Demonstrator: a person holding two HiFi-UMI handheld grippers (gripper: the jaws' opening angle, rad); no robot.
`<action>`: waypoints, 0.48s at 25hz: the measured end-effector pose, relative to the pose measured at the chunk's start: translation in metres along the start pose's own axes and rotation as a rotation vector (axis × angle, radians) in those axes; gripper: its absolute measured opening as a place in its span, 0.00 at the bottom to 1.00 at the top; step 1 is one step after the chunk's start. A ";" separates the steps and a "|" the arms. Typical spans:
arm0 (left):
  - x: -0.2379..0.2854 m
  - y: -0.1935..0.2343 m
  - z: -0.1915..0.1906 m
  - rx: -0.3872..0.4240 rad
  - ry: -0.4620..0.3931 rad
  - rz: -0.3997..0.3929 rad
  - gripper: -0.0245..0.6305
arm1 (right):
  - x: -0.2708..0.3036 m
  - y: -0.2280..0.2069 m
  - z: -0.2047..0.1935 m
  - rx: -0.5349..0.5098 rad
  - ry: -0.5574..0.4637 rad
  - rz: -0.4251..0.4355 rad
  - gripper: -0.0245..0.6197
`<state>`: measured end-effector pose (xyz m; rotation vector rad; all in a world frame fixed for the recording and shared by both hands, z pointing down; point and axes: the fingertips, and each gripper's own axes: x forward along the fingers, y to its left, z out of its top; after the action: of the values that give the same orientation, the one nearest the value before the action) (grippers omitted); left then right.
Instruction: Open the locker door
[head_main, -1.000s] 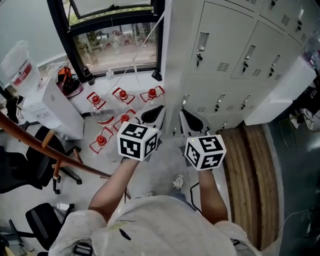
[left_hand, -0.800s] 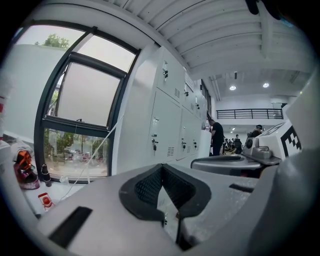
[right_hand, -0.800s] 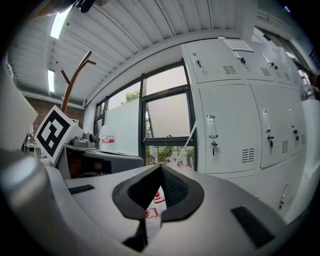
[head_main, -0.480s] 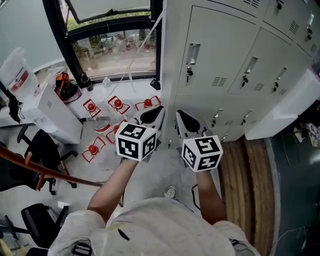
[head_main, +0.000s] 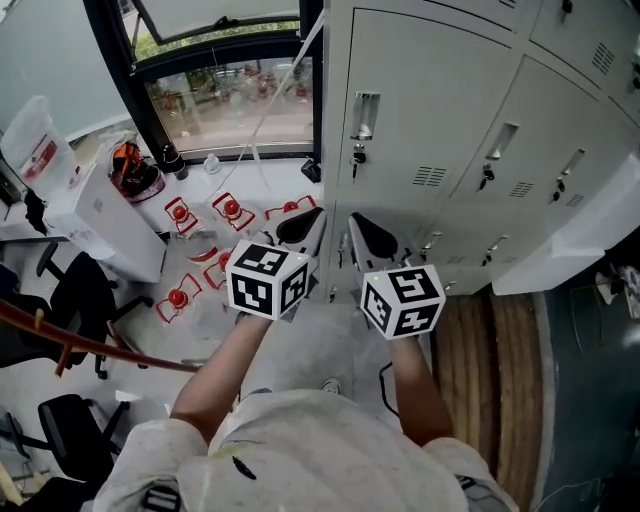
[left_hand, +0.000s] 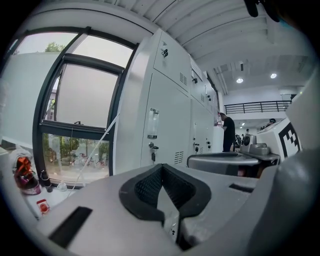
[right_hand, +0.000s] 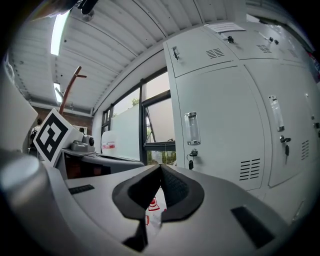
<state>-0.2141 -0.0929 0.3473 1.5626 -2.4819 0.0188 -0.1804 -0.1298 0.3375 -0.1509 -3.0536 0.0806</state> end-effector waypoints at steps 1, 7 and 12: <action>0.003 -0.001 0.001 0.003 0.001 0.005 0.05 | 0.001 -0.003 0.000 -0.004 0.001 0.009 0.04; 0.020 -0.001 0.002 -0.001 0.007 0.015 0.05 | 0.010 -0.017 0.005 -0.006 -0.012 0.046 0.04; 0.030 0.009 0.007 -0.011 -0.009 0.002 0.05 | 0.021 -0.027 0.010 -0.003 -0.025 0.027 0.04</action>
<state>-0.2358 -0.1171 0.3470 1.5592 -2.4867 -0.0018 -0.2042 -0.1550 0.3308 -0.1924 -3.0768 0.0806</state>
